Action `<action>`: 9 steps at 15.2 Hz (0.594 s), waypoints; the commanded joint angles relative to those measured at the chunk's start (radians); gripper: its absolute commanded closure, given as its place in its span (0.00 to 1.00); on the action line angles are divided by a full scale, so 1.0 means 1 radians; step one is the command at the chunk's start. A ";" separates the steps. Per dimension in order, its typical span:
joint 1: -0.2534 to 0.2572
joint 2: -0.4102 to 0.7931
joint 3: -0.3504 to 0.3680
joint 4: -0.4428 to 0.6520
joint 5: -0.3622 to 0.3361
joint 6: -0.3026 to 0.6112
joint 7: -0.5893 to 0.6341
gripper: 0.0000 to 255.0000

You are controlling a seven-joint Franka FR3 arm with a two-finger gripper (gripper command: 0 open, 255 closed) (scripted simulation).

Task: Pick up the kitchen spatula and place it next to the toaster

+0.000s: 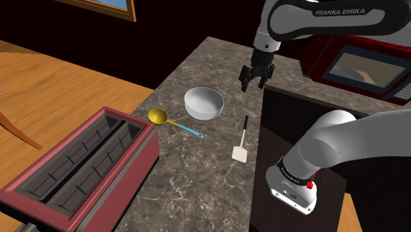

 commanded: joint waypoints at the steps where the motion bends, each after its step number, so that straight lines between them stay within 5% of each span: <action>1: -0.033 0.020 0.001 -0.050 0.026 0.045 0.090 0.00; 9: -0.142 0.123 -0.003 -0.254 0.152 0.270 0.397 0.00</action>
